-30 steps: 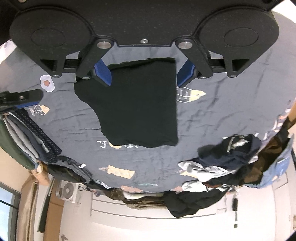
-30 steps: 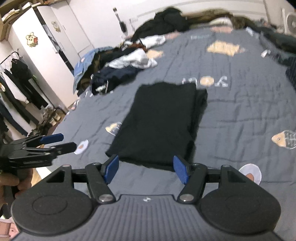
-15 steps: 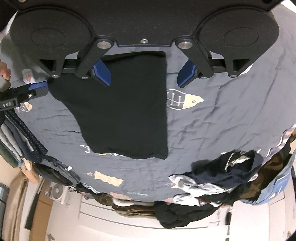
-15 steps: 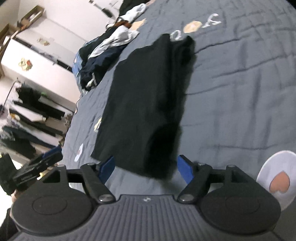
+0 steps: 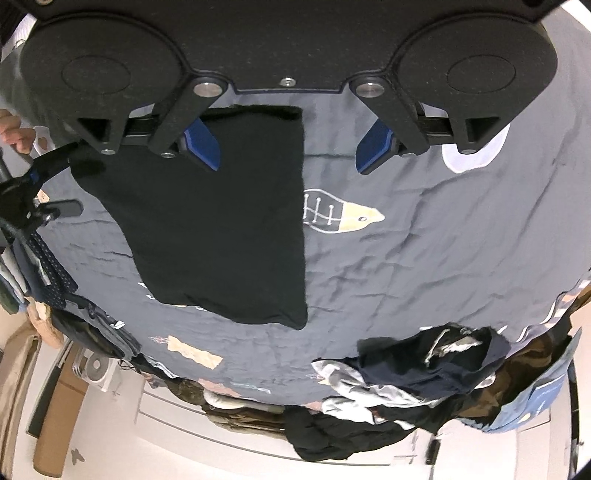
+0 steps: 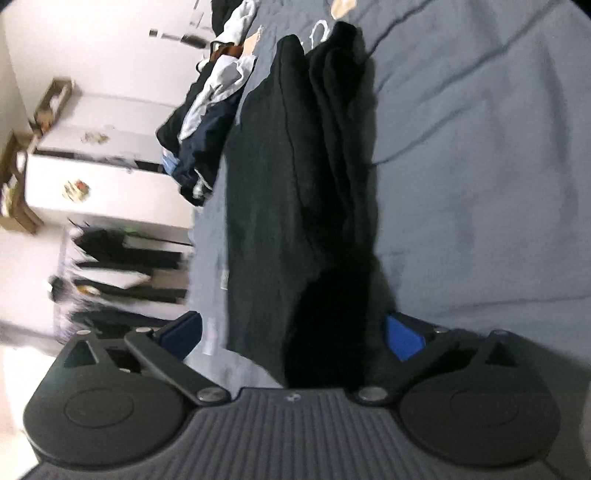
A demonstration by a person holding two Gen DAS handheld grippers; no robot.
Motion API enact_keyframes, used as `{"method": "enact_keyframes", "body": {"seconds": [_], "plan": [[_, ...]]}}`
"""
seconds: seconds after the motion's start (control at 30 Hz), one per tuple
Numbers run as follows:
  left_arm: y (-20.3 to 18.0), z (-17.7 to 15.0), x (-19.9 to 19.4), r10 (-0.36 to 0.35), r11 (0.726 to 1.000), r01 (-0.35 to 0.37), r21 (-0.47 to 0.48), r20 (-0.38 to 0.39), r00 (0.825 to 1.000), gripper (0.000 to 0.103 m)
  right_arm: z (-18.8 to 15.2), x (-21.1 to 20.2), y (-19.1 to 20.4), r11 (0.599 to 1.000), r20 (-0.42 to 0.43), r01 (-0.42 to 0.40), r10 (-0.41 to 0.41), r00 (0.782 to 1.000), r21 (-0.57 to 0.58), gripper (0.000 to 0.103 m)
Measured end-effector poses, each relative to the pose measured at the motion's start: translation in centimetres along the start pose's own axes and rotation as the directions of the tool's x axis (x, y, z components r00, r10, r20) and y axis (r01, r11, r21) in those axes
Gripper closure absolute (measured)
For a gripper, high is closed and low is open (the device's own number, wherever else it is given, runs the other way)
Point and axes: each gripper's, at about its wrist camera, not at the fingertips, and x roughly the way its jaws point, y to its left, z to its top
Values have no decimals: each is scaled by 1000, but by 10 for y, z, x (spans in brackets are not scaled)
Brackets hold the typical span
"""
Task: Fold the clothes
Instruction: 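Lower the right tool onto the folded black shirt's end and grasp it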
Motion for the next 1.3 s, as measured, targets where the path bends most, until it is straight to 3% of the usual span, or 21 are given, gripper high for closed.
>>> {"method": "enact_keyframes", "body": {"seconds": [0.07, 0.2, 0.33, 0.43, 0.5, 0.53, 0.77, 0.97, 1.17, 1.3], "plan": [[3, -2, 0, 2, 1000, -2, -13, -2, 1000, 23, 0, 6, 4, 999, -36, -50, 51, 998, 22, 0], [5, -4, -3, 3, 1000, -3, -22, 1, 1000, 23, -3, 25, 18, 999, -74, 7, -10, 997, -34, 0], [5, -4, -4, 3, 1000, -3, -29, 5, 1000, 22, 1, 24, 12, 998, -52, -15, 18, 998, 57, 0], [3, -4, -3, 5, 999, -5, -34, 5, 1000, 22, -6, 24, 10, 998, 0, 19, -20, 1000, 62, 6], [1, -4, -4, 6, 999, -6, -31, 6, 1000, 22, -12, 22, 15, 998, 29, 59, -60, 998, 35, 36], [0, -4, -5, 7, 1000, -7, -30, 7, 1000, 22, -15, 21, 15, 995, 38, 90, -92, 995, 47, 84], [-1, -4, -14, 10, 1000, -10, -27, 6, 1000, 22, -31, 4, 6, 988, 111, 23, -39, 993, 150, 84], [-1, -7, -22, -11, 999, 11, -30, -3, 1000, 22, -36, -19, 18, 990, 128, 0, -18, 992, 143, 85], [-3, -11, -25, -165, 986, 164, -35, -25, 986, 21, -54, -55, 25, 994, 79, 31, -39, 996, 101, 85], [-4, -11, -8, -305, 951, 301, -73, -58, 950, 17, -70, -93, 20, 994, 33, 80, -82, 996, 70, 85]]}}
